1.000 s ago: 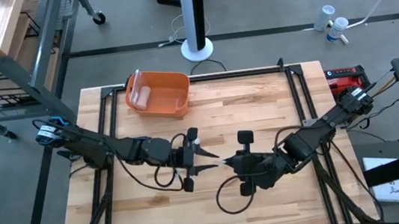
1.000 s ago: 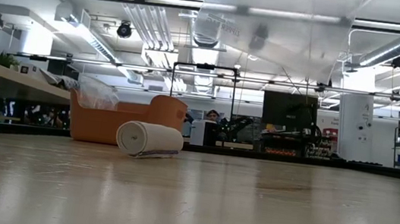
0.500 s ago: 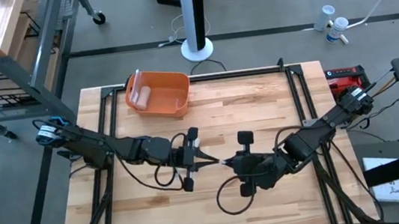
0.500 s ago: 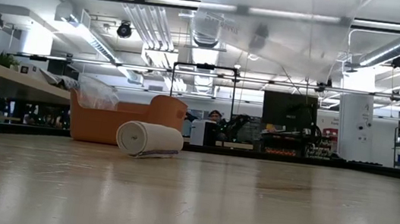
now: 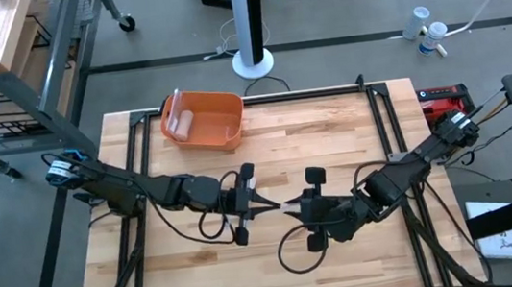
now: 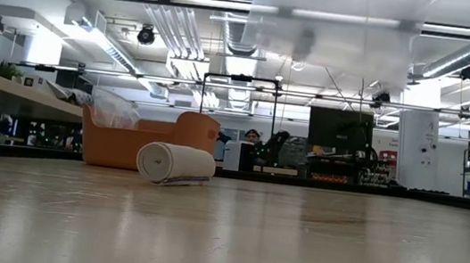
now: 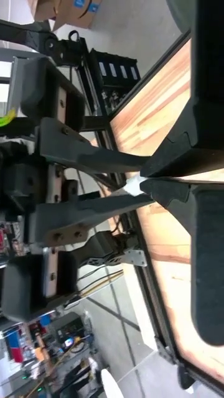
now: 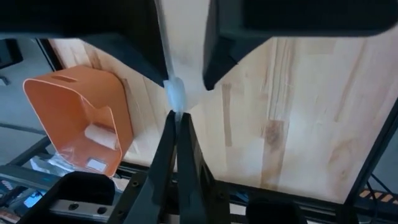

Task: Roll bandage
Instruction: Open the transparent zip bag

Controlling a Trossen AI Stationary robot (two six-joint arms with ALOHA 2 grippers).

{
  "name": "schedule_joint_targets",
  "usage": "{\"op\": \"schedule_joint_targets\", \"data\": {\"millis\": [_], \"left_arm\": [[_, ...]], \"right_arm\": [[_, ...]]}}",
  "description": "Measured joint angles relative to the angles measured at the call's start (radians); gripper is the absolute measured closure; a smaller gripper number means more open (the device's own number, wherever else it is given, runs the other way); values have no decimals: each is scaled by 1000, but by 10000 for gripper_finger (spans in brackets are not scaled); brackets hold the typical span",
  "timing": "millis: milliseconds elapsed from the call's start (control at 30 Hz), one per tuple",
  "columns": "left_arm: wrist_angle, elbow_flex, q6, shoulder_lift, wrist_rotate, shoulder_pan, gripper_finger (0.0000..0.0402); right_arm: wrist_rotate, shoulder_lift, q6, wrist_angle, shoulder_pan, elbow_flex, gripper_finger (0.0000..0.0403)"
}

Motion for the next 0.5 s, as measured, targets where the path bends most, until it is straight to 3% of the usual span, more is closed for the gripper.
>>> {"op": "schedule_joint_targets", "data": {"millis": [233,500], "left_arm": [[-23,0,-17,0,-2,3,401],[-4,0,-81,0,-2,21,401]], "right_arm": [[8,0,9,4,-6,0,266],[30,22,-29,56,-23,0,292]]}}
